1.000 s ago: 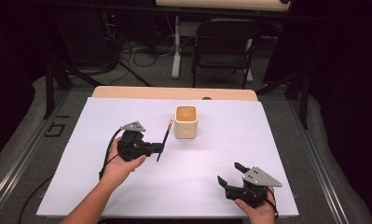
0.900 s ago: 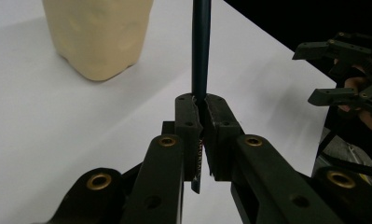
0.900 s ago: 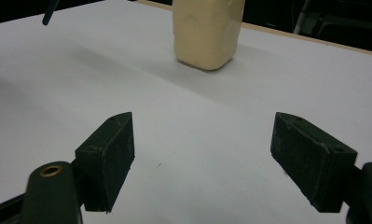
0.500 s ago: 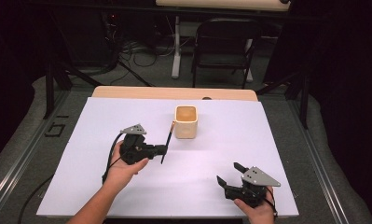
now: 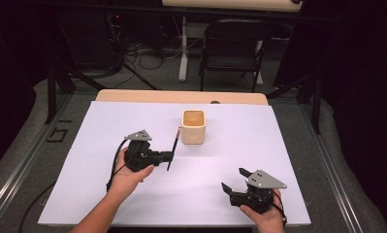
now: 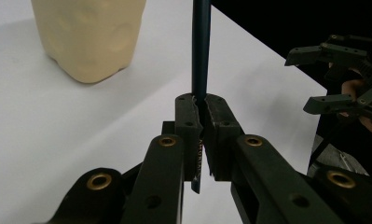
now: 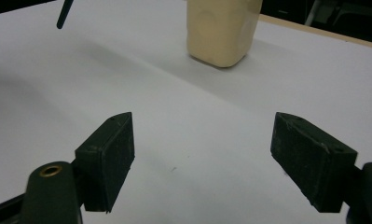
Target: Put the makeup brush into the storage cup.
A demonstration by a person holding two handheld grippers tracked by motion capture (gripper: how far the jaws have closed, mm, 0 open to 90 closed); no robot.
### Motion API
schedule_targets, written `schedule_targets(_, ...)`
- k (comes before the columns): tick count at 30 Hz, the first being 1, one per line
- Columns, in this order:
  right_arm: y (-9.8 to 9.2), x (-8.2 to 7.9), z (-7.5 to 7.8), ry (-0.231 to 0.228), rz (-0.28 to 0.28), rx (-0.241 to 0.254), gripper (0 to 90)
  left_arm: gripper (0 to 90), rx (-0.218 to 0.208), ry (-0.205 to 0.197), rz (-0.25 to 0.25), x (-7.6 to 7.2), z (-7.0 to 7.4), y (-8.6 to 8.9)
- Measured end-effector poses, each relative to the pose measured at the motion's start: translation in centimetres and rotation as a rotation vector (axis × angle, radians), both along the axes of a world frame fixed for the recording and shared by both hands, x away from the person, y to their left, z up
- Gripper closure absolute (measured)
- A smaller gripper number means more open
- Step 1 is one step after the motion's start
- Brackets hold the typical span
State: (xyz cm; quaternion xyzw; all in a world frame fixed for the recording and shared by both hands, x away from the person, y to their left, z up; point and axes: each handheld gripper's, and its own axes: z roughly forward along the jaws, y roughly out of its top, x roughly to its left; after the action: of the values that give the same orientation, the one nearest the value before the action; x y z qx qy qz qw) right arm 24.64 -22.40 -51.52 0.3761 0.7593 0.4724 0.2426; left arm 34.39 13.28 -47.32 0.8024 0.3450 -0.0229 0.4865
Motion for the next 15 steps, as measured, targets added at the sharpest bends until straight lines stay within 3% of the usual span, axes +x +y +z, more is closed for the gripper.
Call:
schedule_targets(10,0.8,2.2,0.6,0.131,0.073,-0.045,21.2,84.9,-0.001,0.003,-0.001,0.0,-0.2,0.1)
schedule_targets(15,0.8,3.3,1.0,0.155,0.083,-0.061,21.1,84.9,-0.005,0.0,0.004,0.0,-0.2,0.0)
